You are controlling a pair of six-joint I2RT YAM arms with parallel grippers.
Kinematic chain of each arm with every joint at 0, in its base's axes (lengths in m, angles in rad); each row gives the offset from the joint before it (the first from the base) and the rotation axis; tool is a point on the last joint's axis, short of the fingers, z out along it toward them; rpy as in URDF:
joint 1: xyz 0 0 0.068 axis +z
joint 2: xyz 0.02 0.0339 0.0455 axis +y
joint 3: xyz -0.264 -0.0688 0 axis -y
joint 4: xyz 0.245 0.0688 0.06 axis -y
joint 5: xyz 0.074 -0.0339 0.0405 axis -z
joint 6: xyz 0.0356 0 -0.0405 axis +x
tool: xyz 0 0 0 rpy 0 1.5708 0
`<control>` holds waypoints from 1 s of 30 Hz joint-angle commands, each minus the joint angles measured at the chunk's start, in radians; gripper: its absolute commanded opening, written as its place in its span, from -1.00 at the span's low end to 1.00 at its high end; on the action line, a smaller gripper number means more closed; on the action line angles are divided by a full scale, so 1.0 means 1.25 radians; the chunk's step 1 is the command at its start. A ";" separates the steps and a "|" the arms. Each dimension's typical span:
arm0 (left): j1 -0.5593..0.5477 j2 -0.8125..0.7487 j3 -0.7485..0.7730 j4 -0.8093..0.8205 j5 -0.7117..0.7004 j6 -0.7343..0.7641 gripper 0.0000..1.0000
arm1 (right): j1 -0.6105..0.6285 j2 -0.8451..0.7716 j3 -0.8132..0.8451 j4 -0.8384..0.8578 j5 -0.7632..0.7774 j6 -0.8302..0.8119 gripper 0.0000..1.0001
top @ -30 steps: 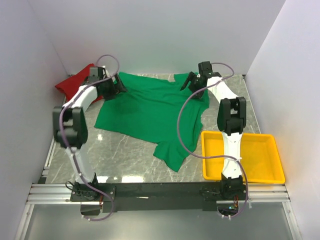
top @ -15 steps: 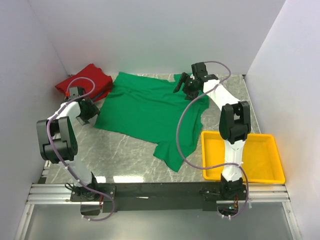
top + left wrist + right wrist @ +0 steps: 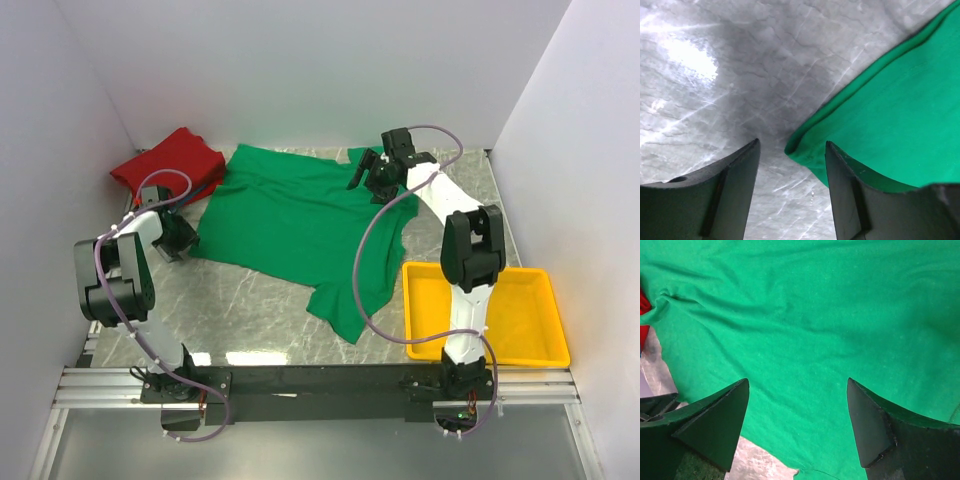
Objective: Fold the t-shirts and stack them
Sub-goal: Flatten the tshirt out
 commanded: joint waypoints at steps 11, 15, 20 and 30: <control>0.002 0.020 -0.009 0.027 0.012 0.008 -0.18 | 0.012 -0.091 -0.043 -0.004 0.040 -0.018 0.69; 0.002 0.012 -0.023 0.034 0.046 0.009 -0.26 | 0.030 -0.104 -0.044 -0.037 0.066 -0.036 0.69; 0.002 0.007 -0.046 0.057 0.100 0.016 -0.36 | 0.078 -0.141 -0.064 -0.066 0.105 -0.059 0.69; 0.006 -0.032 -0.115 0.067 0.175 0.020 -0.99 | 0.205 -0.259 -0.239 -0.096 0.158 -0.007 0.69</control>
